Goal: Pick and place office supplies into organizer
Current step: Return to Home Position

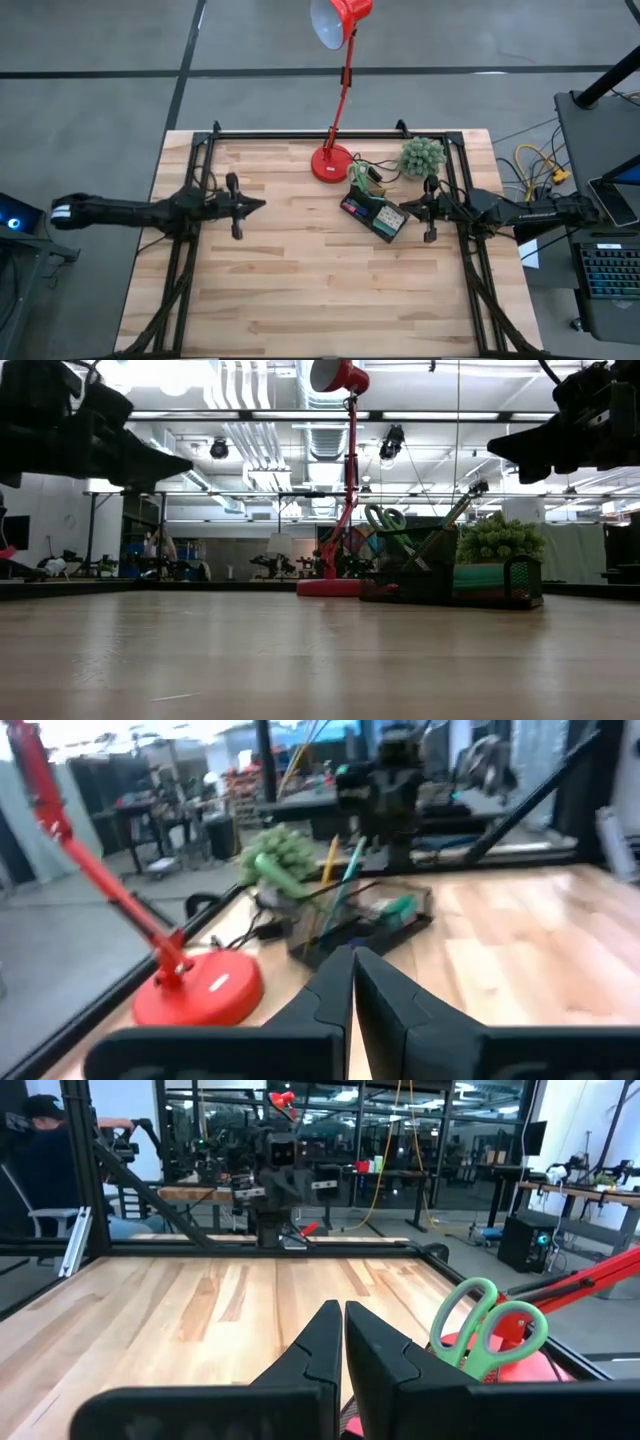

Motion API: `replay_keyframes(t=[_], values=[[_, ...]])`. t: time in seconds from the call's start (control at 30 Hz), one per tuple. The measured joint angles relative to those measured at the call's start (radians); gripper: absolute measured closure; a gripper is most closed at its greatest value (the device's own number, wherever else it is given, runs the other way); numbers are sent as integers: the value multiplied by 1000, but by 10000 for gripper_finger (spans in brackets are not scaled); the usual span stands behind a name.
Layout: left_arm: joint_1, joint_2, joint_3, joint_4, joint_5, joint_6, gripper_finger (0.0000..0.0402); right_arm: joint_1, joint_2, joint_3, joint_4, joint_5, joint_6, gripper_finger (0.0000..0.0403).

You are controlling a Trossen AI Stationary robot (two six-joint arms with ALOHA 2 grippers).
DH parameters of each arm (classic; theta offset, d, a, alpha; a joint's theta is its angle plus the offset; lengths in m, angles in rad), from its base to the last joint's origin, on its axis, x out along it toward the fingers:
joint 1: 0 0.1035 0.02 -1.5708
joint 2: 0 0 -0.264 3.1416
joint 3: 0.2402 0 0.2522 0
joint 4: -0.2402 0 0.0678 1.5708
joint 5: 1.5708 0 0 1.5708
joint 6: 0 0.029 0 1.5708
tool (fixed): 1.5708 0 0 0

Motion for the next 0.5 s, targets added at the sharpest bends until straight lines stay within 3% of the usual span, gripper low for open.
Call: replay_keyframes(t=[0.2, 0.5], values=[[-99, -86, -1, -102, -13, 6, 402, 0, 1, 0, 0, 0, 32, 394], [-109, -322, -1, -356, 14, 23, 402, 0, 0, 0, -14, 0, 52, 394]])
